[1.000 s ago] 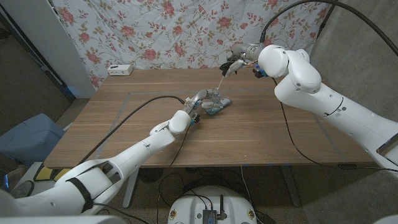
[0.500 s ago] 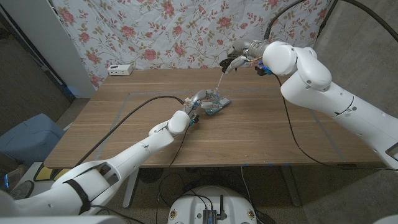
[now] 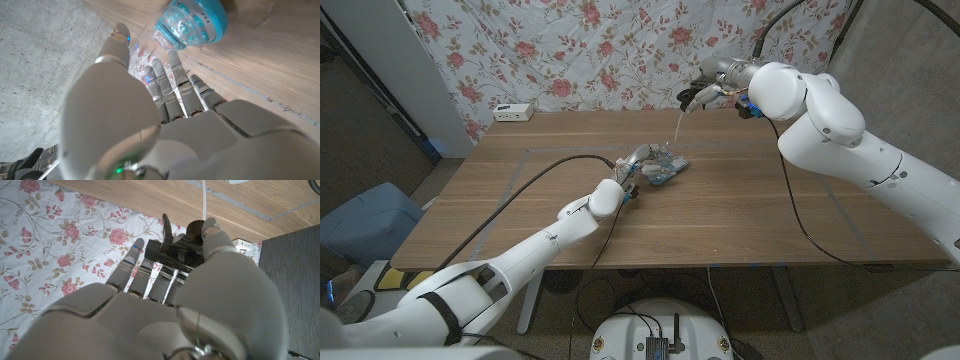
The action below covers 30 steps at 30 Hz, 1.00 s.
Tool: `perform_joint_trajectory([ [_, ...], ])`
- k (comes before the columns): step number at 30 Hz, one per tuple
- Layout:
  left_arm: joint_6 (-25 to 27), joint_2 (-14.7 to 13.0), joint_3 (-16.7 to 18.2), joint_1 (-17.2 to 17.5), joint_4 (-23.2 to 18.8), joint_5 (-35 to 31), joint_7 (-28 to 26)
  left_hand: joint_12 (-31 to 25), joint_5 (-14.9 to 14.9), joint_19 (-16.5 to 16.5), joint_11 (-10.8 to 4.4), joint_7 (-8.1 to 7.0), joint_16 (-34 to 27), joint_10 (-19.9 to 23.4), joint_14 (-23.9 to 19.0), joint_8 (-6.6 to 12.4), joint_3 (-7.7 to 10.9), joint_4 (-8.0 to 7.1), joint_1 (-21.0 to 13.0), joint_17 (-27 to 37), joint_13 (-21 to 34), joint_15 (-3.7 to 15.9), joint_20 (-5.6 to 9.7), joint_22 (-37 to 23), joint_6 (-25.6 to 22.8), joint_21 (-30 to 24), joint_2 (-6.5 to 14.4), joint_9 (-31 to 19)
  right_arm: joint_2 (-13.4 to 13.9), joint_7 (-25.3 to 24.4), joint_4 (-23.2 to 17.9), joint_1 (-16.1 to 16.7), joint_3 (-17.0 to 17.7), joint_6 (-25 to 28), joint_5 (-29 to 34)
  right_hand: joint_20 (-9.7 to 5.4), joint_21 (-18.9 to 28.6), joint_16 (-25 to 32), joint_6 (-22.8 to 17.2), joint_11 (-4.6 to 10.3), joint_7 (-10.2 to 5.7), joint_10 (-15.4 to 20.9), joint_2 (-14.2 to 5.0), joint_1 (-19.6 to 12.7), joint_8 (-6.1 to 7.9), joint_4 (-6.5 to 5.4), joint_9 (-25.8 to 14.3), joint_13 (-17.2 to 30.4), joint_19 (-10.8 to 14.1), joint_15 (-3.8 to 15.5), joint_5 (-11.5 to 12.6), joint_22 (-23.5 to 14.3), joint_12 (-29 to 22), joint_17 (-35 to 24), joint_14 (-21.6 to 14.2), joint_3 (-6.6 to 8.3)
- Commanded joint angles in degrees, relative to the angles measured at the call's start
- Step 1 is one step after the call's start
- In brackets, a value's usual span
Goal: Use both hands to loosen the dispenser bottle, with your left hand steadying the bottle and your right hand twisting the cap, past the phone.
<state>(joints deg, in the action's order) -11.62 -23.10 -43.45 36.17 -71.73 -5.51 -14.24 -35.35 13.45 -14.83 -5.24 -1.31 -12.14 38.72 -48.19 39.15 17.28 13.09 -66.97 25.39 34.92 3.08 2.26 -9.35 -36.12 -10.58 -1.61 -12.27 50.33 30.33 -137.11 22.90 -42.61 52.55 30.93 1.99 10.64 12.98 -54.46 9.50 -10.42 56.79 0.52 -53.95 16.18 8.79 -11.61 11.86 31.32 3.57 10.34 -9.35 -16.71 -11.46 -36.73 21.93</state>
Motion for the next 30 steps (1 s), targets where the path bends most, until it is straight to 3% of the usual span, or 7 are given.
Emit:
perform_joint_trajectory([
  [1, 0.6, -0.7, 0.7, 1.0, -2.1, -0.1, -0.8, -0.4, -0.1, -0.5, -2.79, -0.97, -0.5, 3.1, -3.2, 0.27, 4.20, -4.03, 0.9, 0.1, 0.3, 6.83, 2.52, -0.1, -4.2, 0.1, 8.0, -0.1, 1.8, -2.4, -1.7, -0.3, -0.7, 3.6, -0.3, 0.06, -0.1, 0.3, -1.0, -0.02, 0.24, 0.5, -0.40, -0.2, 0.14, 0.08, -0.1, 0.3, 0.5, 8.74, 0.0, 0.0, 0.2, -0.1, -0.7, -0.22],
  [11, 1.6, -1.3, 1.2, 1.9, -4.5, -0.4, -1.3, -0.5, -0.2, -0.5, -2.81, -0.88, -0.5, 3.2, -3.3, 0.28, 4.20, -4.06, 0.9, 0.0, 0.3, 6.81, 2.53, -0.1, -4.2, 0.1, 8.0, -0.1, 2.0, -4.7, 0.2, -0.1, -1.8, 4.5, -1.7, 0.06, -0.2, 0.2, -1.0, -0.03, 0.22, 0.4, -0.40, -0.2, 0.00, 0.09, -0.1, 0.3, 0.4, 8.69, 0.0, 0.0, 0.4, -0.1, -0.7, -0.47],
  [30, 5.3, -2.8, 3.0, 5.1, -10.6, 0.0, -3.1, -0.4, -0.3, -0.6, -2.67, -0.90, -0.6, 3.6, -3.4, 0.36, 4.19, -4.04, 0.9, 0.0, 0.0, 6.75, 2.61, -0.1, -4.4, 0.1, 8.0, -0.1, 2.2, -4.9, 3.3, -2.9, -9.1, 10.2, 3.9, 0.01, -0.2, 0.0, -0.9, 0.14, -0.09, 0.2, -0.50, -0.5, -0.25, 0.16, -0.2, 0.3, 0.1, 8.77, 0.1, 0.0, 0.7, -0.1, -0.4, -0.71],
])
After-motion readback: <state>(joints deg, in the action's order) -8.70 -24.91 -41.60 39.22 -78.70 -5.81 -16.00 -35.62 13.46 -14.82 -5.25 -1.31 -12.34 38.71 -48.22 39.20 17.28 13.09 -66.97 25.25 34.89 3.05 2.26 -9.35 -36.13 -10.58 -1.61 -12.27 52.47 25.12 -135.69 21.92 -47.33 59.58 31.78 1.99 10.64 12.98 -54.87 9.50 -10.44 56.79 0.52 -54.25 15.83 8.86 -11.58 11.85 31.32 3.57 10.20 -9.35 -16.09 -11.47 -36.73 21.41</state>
